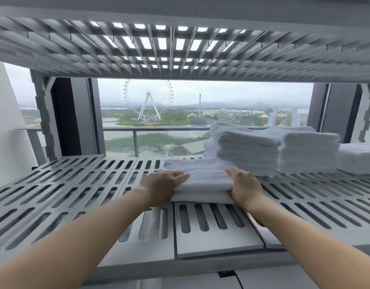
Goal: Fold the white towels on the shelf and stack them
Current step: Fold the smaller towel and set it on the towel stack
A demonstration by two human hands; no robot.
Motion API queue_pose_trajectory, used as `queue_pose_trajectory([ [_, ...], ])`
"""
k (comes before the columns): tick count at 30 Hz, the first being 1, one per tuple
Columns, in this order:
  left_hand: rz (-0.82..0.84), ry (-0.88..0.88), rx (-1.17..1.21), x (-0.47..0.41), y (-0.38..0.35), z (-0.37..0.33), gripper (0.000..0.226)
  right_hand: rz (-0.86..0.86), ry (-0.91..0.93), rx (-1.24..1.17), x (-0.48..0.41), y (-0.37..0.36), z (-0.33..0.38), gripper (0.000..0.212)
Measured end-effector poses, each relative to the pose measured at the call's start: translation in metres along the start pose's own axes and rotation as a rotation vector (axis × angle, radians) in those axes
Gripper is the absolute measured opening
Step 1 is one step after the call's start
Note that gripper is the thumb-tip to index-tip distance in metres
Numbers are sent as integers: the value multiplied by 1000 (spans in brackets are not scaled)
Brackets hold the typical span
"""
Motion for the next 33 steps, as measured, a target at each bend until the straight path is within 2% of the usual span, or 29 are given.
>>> queue_pose_trajectory([
  [5,4,-24,104,-16,15,-25,68,83,52,97,1,1,4,41],
  [9,-3,-65,153,-35,16,-47,68,201,17,181,5,-3,5,59],
  [12,30,-76,115,-39,9,-43,71,309,89,97,8,3,-5,69],
  [15,83,-69,168,-37,9,-33,75,464,162,6,6,14,-16,75],
  [17,119,-60,232,-37,12,-35,77,509,171,-107,3,17,-20,77],
  [20,122,-73,369,-38,20,-49,82,443,201,-268,1,18,-23,80],
  [22,69,-142,397,-40,27,-62,86,354,288,-354,3,17,-26,76],
  [26,-12,-110,235,-48,27,-85,103,232,313,-419,4,14,-42,62],
  [28,-34,-65,192,-52,23,-92,89,191,316,-347,0,12,-48,58],
  [31,-72,-56,127,-52,25,-89,60,190,320,-163,-8,10,-49,63],
  [33,-46,-68,160,-45,27,-80,55,193,347,-75,-13,10,-46,64],
])
Point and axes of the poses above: each hand's wrist, its own x-axis away from the middle knuckle, its own y-axis out of the back of the hand, z = x × y, the point moved 2 cm from there along -x, towards the middle knuckle, and after that the axes turned 4 degrees about z, right-handed, at the moved point
